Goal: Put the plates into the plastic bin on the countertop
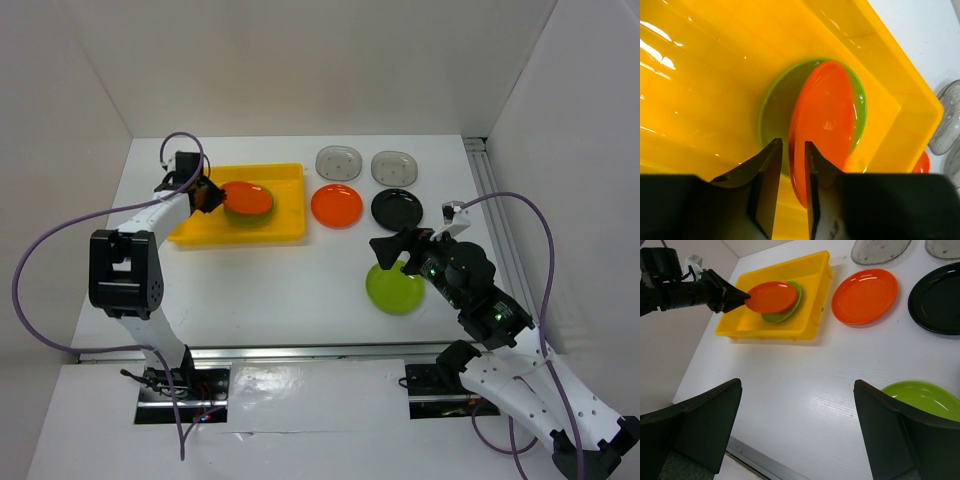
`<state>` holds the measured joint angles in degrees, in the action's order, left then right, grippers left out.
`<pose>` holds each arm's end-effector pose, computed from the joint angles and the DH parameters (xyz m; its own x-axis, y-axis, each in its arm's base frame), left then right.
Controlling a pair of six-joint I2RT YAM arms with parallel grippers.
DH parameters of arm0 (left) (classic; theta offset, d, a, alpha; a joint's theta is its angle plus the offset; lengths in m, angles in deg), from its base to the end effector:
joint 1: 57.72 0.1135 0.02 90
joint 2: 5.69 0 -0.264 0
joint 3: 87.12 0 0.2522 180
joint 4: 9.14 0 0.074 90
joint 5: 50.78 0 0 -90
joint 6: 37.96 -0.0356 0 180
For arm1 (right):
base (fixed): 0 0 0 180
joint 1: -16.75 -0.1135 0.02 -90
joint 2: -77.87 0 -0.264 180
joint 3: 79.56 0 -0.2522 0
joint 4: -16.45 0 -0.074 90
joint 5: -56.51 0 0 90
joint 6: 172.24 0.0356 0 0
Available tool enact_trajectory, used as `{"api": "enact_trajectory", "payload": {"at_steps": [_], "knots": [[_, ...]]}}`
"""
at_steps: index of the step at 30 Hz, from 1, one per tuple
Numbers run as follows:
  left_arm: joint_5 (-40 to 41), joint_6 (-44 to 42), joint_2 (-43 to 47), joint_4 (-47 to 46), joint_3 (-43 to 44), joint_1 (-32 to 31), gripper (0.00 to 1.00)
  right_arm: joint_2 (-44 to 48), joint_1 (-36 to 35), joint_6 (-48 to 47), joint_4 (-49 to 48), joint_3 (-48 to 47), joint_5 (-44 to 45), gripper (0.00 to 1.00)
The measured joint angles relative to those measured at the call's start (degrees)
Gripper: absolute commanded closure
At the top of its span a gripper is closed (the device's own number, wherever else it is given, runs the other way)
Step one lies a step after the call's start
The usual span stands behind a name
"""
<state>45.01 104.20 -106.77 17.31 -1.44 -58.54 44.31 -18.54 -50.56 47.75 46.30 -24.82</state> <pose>0.3954 -0.0021 0.2326 -0.3612 -0.7806 -0.5101 -0.5642 0.6185 -0.5470 0.1201 0.0785 0.3278 -0.3656 0.3773 -0.8509 -0.3034 0.8159 0.4921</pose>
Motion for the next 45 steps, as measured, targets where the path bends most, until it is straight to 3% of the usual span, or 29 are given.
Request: {"api": "enact_trajectory", "payload": {"at_steps": [1,5,7,12,17,22,28,35,39,43,45], "knots": [[-0.4,0.0,0.0,-0.5,-0.3,0.0,0.5,0.0,0.0,0.0,0.0,0.0,-0.1,0.0],[-1.5,-0.9,0.0,-1.1,-1.1,0.0,0.31,0.0,0.0,0.0,0.0,0.0,-0.2,0.0],[-1.9,-1.2,0.5,-1.2,-1.2,0.0,0.29,0.0,0.0,0.0,0.0,0.0,-0.4,0.0],[-1.2,-2.2,8.3,-0.7,-3.9,-1.7,0.14,-0.3,0.0,0.0,0.0,0.0,-0.8,0.0],[-1.5,-4.0,23.3,-3.2,-9.2,-11.6,0.0,-0.4,0.0,-0.2,0.1,0.0,-0.6,0.0],[-6.0,-4.1,31.7,-16.4,-23.4,-29.7,0.0,-1.2,0.0,-1.6,2.7,-3.8,2.2,0.0],[-10.5,-3.6,12.9,-28.5,-28.5,-43.2,0.0,-1.3,0.0,-3.0,6.6,-12.1,7.5,0.0],[-15.8,-0.7,-5.2,-41.0,-20.9,-46.8,0.0,0.7,0.0,-3.2,10.3,-14.6,10.7,0.0],[-18.5,0.9,-12.2,-46.0,-15.4,-47.4,0.07,1.4,0.0,-3.3,12.4,-14.6,11.1,0.0],[-19.1,2.1,-15.8,-46.9,-11.5,-47.8,0.15,2.2,0.0,-3.3,13.1,-14.6,11.5,0.0],[-19.0,2.0,-16.2,-46.5,-11.2,-47.9,0.31,2.2,0.0,-3.2,13.2,-14.6,11.5,0.0]]}}
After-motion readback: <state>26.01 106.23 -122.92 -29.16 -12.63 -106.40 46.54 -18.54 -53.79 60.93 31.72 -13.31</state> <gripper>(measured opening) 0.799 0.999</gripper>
